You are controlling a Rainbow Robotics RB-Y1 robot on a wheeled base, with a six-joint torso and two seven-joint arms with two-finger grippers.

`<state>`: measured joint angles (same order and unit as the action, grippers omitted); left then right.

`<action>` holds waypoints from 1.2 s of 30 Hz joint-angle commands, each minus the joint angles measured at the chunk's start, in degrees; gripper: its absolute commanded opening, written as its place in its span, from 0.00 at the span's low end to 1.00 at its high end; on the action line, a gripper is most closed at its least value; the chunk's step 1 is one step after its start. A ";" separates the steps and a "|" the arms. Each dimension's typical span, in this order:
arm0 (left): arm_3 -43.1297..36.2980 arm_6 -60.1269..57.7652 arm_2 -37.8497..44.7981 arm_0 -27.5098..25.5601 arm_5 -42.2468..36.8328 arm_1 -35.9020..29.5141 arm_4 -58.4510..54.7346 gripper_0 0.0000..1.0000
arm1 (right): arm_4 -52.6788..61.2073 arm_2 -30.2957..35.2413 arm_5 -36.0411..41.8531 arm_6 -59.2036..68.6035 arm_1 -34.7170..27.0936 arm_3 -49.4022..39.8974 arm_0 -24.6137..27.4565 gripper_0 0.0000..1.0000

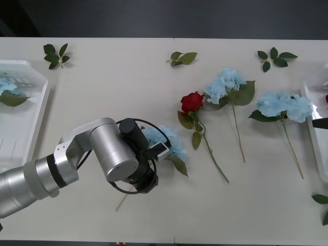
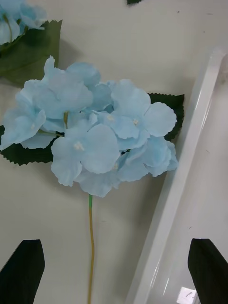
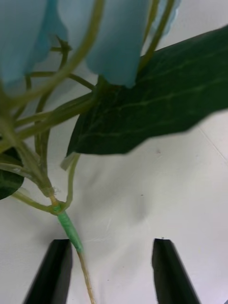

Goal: Put the red flowers into the right box and the blue flowers into the left box

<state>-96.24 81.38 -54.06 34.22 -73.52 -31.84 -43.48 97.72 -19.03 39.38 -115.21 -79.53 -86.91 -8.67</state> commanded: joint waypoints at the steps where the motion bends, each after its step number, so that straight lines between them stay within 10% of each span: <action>1: -0.79 -1.49 0.97 1.11 1.27 -1.29 0.50 0.00 | -10.27 0.40 1.41 13.17 -1.33 -4.23 0.06 0.88; 19: -18.46 -0.96 11.96 -1.17 1.27 -16.15 0.85 0.00 | -45.78 -1.80 18.81 39.36 9.92 -13.38 -6.98 0.88; 36: -23.47 10.55 49.75 -14.97 -12.44 -17.29 -12.25 0.00 | -58.26 -14.10 13.62 49.03 17.12 -6.34 -13.74 0.88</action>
<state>-118.33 89.35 -6.83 20.50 -85.51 -48.72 -54.34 40.37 -34.36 53.29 -66.12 -63.17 -93.67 -21.61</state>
